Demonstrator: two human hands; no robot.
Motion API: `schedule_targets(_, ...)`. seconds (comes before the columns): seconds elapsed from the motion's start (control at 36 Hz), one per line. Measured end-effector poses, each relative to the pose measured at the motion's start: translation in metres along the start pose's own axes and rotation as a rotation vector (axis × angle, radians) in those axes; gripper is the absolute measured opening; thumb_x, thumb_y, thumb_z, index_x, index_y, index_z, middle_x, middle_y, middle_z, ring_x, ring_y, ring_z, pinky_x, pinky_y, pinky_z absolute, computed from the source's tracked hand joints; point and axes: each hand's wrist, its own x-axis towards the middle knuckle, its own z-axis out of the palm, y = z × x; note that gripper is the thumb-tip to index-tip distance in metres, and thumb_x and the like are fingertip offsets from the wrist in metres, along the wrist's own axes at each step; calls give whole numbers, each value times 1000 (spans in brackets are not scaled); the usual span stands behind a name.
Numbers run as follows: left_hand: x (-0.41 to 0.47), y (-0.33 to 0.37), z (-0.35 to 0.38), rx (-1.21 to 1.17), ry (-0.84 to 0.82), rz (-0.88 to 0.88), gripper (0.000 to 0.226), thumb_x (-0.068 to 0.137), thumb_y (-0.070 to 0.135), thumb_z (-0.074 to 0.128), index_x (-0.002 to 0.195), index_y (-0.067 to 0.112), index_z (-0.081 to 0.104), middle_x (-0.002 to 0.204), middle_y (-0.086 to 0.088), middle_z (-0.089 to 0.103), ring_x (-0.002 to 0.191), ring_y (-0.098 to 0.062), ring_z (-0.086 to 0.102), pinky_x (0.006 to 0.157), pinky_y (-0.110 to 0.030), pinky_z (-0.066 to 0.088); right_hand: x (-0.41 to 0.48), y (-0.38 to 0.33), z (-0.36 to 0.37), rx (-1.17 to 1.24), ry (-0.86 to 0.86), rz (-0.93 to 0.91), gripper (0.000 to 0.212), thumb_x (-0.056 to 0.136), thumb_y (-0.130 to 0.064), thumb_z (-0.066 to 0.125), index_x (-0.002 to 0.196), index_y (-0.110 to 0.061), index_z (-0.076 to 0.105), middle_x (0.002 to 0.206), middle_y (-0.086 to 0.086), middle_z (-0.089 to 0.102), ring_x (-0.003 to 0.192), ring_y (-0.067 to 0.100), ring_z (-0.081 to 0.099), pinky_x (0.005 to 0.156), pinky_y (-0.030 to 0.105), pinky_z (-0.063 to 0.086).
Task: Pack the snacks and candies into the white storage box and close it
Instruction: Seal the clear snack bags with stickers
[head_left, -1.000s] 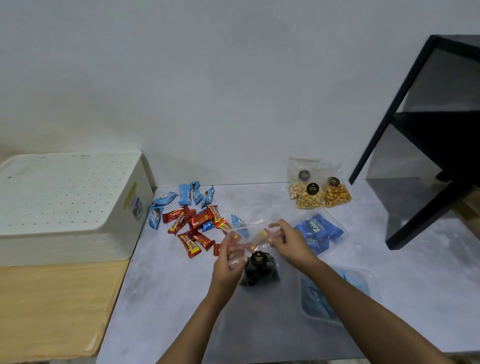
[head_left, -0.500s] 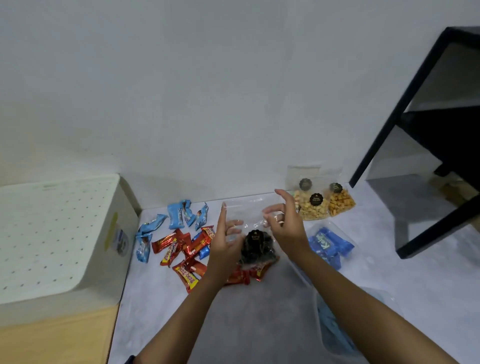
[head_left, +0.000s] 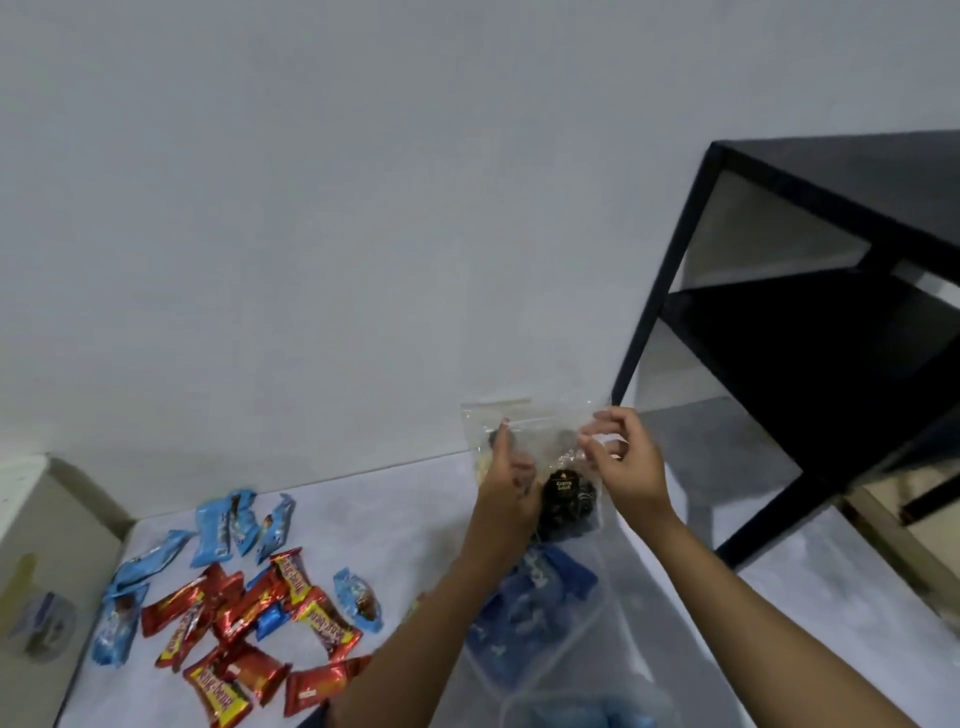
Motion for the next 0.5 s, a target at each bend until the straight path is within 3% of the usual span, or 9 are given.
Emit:
schedule_targets(0.08,8,-5,33,29,16,-4,66,88,-2,52,138,23,18,90,15,50,81,11,53,78,-14,44,18,21,-20,-35,-8,18,27,84,-2,62,95,-25,55,86,-1,63,67,6,59,57,13,48)
schedule_targets(0.17,16,-10,56,68,31,-32,61,93,14,52,143,19,19,103,7,51,91,2,53,86,-21,47,35,41,-31,-61,-8,61,21,84,-1,61,100,-14,56,87,-3,63,70,15,61,58,15,50)
schedule_targets(0.31,30,-22,72,110,44,-82,63,92,13,53,144,18,19,95,13,52,81,5,54,79,-14,47,55,71,-33,-122,-38,84,29,85,-20,66,111,-12,56,94,-5,64,82,23,64,70,38,57)
schedule_targets(0.42,40,-33,79,93,70,-144,64,90,8,54,145,16,22,89,15,50,71,2,53,71,-14,48,64,82,-30,-105,-22,90,31,85,-12,65,114,-13,53,96,-3,61,88,23,62,73,37,55)
schedule_targets(0.5,44,-35,84,77,68,-157,66,90,11,54,144,21,19,97,8,53,78,-4,57,77,-22,51,69,86,-29,-119,-7,66,31,87,-12,63,116,-15,53,102,0,61,91,20,60,75,33,53)
